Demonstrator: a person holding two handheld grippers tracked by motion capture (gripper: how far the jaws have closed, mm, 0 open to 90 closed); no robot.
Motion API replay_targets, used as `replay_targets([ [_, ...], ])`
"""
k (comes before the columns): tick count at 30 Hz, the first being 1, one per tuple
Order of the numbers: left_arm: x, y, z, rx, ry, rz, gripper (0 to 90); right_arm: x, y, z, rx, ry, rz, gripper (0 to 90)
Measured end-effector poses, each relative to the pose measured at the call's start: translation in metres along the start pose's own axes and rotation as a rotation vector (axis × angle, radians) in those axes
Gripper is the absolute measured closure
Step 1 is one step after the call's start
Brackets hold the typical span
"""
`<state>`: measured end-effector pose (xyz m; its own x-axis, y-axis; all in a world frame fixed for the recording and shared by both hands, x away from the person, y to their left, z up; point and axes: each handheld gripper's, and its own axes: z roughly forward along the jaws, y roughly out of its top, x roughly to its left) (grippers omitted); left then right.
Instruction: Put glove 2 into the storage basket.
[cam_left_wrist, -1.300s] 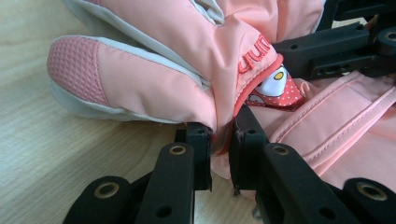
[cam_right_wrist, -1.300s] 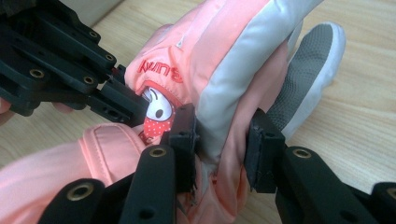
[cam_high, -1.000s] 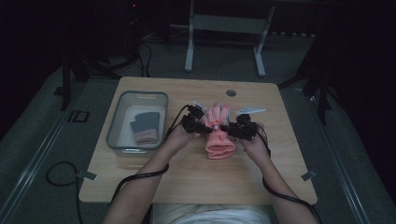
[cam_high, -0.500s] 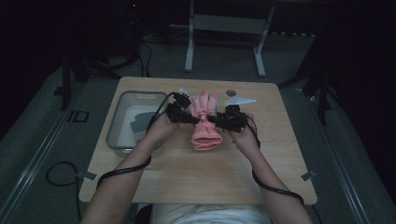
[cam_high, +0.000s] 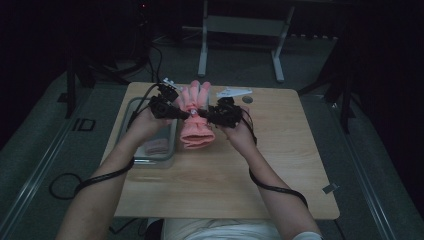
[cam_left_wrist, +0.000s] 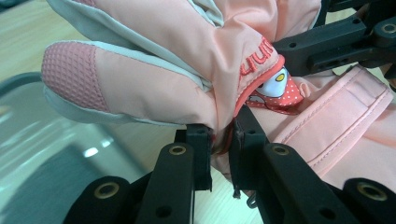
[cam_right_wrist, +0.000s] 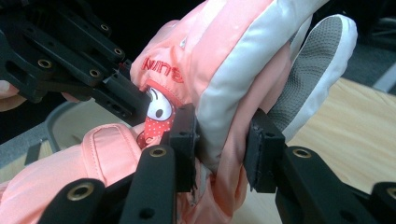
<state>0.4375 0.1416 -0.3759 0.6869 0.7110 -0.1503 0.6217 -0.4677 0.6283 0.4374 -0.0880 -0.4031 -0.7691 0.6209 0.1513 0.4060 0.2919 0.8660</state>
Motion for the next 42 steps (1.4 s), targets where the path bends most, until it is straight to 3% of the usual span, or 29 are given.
replay_targets([
  [12,0.042,-0.023,-0.059,0.057,0.11,-0.046,79.9,0.042,0.038,0.057,-0.015,0.098,-0.008,68.0],
  [18,0.061,-0.039,-0.07,0.101,0.147,-0.087,79.8,0.059,0.039,0.088,-0.018,0.135,0.009,68.0],
  [24,0.081,-0.063,-0.05,0.099,0.137,-0.137,79.7,0.062,0.025,0.118,0.021,0.14,0.035,68.0],
  [31,0.095,-0.078,-0.026,0.17,0.136,-0.179,79.7,0.055,0.002,0.147,0.089,0.157,0.093,67.9],
  [38,0.097,-0.091,-0.006,0.216,0.122,-0.203,79.5,0.055,-0.016,0.159,0.149,0.137,0.096,67.3],
  [42,0.1,-0.098,0.001,0.191,0.099,-0.234,79.3,0.054,-0.022,0.16,0.169,0.131,0.1,66.8],
])
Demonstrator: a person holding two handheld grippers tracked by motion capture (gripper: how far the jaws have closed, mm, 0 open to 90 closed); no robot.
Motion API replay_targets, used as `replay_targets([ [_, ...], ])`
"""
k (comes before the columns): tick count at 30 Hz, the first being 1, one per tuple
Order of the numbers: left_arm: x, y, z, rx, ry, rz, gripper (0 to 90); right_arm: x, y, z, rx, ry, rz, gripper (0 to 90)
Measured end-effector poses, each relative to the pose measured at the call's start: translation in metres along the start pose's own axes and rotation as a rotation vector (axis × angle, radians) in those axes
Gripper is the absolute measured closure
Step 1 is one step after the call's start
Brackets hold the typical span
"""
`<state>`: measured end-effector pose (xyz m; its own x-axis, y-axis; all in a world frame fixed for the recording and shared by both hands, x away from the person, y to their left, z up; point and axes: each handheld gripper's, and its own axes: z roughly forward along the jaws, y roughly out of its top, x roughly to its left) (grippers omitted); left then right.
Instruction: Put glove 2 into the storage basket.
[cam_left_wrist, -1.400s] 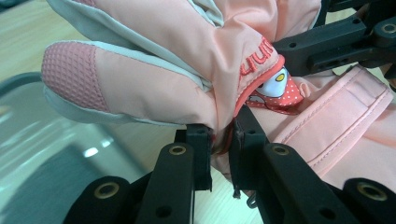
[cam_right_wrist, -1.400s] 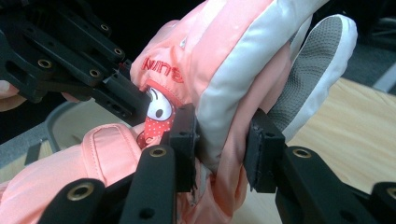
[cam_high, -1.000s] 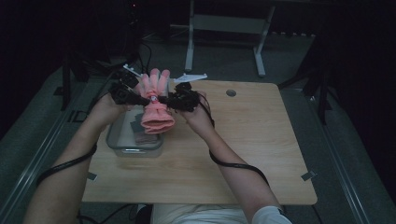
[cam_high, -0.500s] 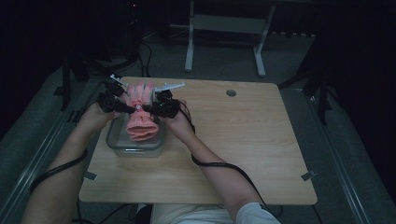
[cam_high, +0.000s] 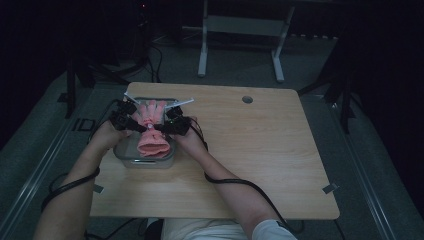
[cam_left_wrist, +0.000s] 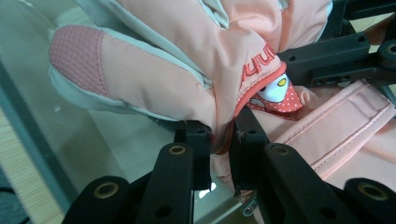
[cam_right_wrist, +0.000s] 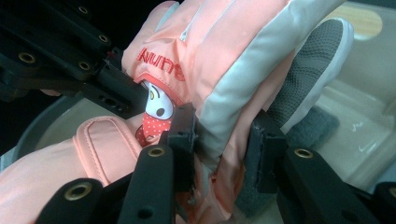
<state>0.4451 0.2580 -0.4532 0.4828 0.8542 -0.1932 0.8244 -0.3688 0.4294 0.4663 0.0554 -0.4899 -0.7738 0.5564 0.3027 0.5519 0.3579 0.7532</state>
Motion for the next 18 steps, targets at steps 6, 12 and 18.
replay_targets([
  [6,0.001,-0.002,0.012,0.01,0.004,-0.021,79.1,-0.005,-0.003,0.004,0.04,-0.011,0.027,64.7],
  [12,0.002,0.001,0.013,0.014,-0.009,-0.043,77.7,-0.011,0.001,-0.001,0.017,-0.029,0.033,51.9],
  [18,-0.001,0.003,0.014,-0.035,-0.002,-0.051,65.2,-0.014,0.005,-0.016,-0.054,-0.056,-0.021,38.9],
])
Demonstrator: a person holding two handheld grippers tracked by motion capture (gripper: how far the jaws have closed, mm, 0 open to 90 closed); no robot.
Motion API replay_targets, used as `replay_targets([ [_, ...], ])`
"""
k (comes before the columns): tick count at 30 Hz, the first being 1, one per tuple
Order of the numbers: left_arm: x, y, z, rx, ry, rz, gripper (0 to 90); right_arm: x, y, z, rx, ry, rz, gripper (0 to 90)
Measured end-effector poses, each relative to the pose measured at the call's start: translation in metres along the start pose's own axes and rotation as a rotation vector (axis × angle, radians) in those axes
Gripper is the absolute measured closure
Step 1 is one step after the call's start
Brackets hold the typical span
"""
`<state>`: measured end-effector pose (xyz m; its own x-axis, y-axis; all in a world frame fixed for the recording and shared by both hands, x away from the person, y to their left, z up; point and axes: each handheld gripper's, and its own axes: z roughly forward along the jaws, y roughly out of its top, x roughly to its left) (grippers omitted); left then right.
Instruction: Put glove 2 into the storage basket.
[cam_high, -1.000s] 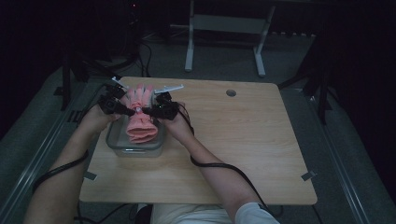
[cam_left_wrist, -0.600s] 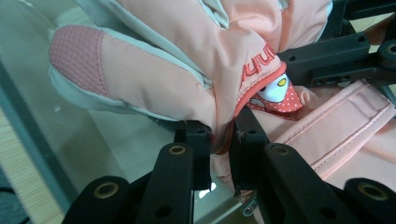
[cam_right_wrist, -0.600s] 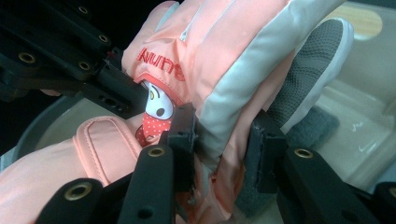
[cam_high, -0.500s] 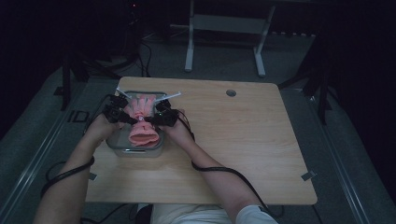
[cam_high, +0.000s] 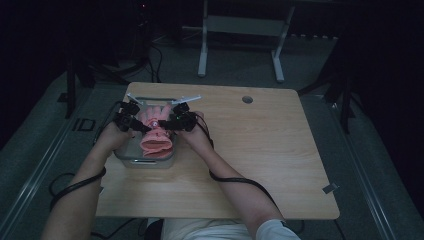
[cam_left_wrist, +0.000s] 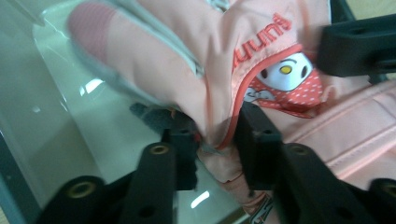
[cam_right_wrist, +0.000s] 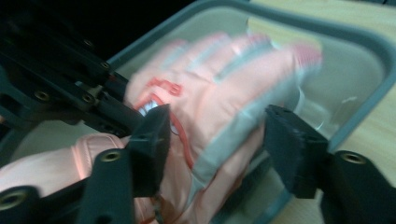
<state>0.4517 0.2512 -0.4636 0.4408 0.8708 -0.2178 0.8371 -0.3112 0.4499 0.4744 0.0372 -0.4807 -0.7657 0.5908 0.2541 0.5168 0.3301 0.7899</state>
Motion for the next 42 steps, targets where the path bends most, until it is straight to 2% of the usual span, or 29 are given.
replay_targets([
  [2,0.001,-0.001,0.0,-0.029,0.001,-0.008,59.6,-0.002,0.001,-0.007,-0.024,0.017,-0.009,34.2],
  [5,0.004,-0.003,0.0,-0.063,0.008,-0.012,51.1,-0.005,0.002,-0.016,-0.031,0.053,-0.032,19.7],
  [7,0.007,-0.006,-0.001,-0.084,0.01,-0.027,41.0,-0.007,0.002,-0.024,-0.048,0.072,-0.015,17.3],
  [9,0.011,-0.008,-0.003,-0.111,0.003,-0.038,31.6,-0.008,0.003,-0.031,-0.057,0.055,-0.025,16.0],
  [11,0.012,-0.009,-0.004,-0.127,0.005,-0.058,24.3,-0.01,0.004,-0.037,-0.067,0.06,-0.028,14.6],
  [15,0.013,-0.01,-0.005,-0.143,0.001,-0.066,18.2,-0.015,0.005,-0.048,-0.095,0.056,-0.018,14.4],
  [16,0.013,-0.01,-0.006,-0.147,-0.005,-0.069,17.6,-0.016,0.004,-0.05,-0.097,0.053,-0.018,14.4],
  [19,0.014,-0.011,-0.009,-0.161,0.03,-0.066,16.0,-0.019,0.002,-0.054,-0.095,0.043,-0.025,14.5],
  [24,0.018,-0.014,-0.012,-0.187,0.033,-0.078,14.4,-0.022,0.0,-0.058,-0.091,0.036,-0.033,14.5],
  [27,0.019,-0.015,-0.017,-0.225,0.055,-0.075,13.8,-0.022,-0.001,-0.06,-0.09,0.035,-0.041,14.5],
  [30,0.019,-0.014,-0.025,-0.276,0.055,-0.071,11.2,-0.021,-0.001,-0.062,-0.09,0.033,-0.051,14.5],
  [32,0.019,-0.014,-0.029,-0.285,0.038,-0.06,5.9,-0.022,-0.001,-0.063,-0.092,0.033,-0.049,14.5],
  [37,0.01,-0.014,-0.037,-0.314,0.045,-0.02,5.9,-0.021,-0.004,-0.064,-0.087,0.038,-0.055,14.5],
  [40,0.0,-0.013,-0.045,-0.337,0.032,0.003,5.9,-0.022,-0.008,-0.065,-0.083,0.041,-0.055,14.5],
  [42,-0.01,-0.012,-0.05,-0.364,0.009,0.031,5.8,-0.023,-0.01,-0.067,-0.084,0.044,-0.058,14.5],
])
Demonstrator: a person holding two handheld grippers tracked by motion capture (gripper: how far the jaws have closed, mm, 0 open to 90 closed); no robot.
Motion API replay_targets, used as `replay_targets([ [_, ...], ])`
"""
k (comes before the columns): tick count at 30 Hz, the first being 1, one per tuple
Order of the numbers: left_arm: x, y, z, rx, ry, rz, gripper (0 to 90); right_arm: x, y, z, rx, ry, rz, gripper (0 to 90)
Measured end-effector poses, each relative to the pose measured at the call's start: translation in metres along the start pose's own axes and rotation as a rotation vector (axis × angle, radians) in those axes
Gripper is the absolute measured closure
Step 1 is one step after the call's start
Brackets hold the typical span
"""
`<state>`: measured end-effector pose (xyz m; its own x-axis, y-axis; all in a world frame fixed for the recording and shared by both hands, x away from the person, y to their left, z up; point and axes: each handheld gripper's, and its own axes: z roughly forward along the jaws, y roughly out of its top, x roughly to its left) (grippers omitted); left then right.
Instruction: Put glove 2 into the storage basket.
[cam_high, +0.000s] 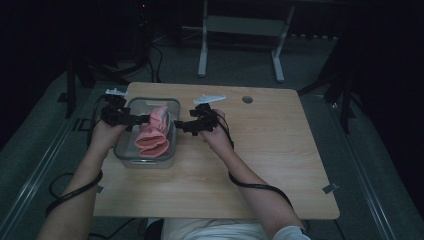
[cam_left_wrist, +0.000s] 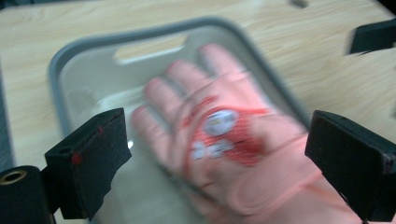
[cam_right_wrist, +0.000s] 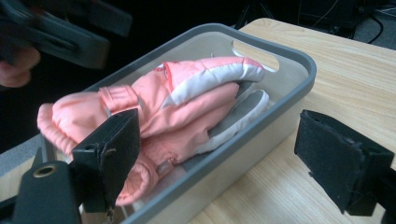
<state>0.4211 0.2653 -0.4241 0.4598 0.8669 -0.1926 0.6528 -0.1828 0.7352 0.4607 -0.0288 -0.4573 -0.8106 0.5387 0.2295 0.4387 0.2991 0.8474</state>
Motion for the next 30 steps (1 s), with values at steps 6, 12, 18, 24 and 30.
replay_targets([
  [6,-0.04,0.002,0.0,-0.012,-0.062,0.093,5.8,0.0,-0.004,-0.012,0.001,0.004,-0.022,14.5],
  [12,-0.079,0.0,0.007,-0.01,-0.117,0.198,5.9,-0.003,-0.009,-0.028,0.005,-0.005,-0.044,14.5],
  [18,-0.107,-0.004,0.007,-0.036,-0.171,0.25,5.9,-0.01,-0.019,-0.047,0.009,-0.02,-0.06,14.4],
  [24,-0.136,-0.015,0.014,-0.039,-0.234,0.3,5.9,-0.016,-0.035,-0.062,0.025,-0.027,-0.066,14.4],
  [30,-0.166,-0.023,0.022,-0.024,-0.284,0.387,5.9,-0.022,-0.052,-0.071,0.032,-0.033,-0.068,14.5],
])
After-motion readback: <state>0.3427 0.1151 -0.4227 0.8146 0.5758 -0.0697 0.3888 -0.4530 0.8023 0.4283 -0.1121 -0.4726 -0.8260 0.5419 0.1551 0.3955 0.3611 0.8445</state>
